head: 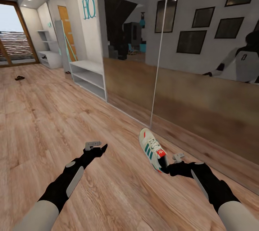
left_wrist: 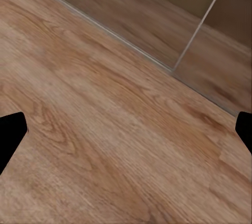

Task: Pick up the two gym shoes and the two sandals from the corridor floor and place them onto the hallstand (shoe rack) in the corridor, making sure they are on the rack and not on the floor. Arrange them so the two gym shoes are next to each other and the two sandals are next to each other.

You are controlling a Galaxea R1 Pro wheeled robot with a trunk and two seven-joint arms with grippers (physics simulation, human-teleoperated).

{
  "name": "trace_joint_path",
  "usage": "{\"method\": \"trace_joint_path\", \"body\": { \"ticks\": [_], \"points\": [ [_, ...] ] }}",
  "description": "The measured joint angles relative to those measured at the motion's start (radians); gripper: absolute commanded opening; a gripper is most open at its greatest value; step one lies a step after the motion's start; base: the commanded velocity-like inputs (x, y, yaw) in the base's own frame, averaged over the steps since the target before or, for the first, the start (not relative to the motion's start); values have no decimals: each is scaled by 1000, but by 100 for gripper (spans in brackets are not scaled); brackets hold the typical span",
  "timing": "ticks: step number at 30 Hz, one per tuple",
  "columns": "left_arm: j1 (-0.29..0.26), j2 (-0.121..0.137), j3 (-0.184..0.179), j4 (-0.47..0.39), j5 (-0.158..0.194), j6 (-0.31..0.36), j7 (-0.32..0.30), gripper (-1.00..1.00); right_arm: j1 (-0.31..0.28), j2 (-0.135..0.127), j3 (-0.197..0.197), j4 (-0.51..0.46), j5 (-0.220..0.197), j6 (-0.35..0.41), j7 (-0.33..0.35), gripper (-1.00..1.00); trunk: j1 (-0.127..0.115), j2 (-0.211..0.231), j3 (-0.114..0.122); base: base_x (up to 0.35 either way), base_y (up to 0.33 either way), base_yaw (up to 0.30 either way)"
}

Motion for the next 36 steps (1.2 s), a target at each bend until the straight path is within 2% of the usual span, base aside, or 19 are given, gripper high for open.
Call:
{"method": "trace_joint_path", "body": {
  "ticks": [36],
  "points": [
    [0,0,0,0,0,1,0,100,0,1,0,-3,3,0,-1,-100,0,0,0,303,170,271]
  ]
}}
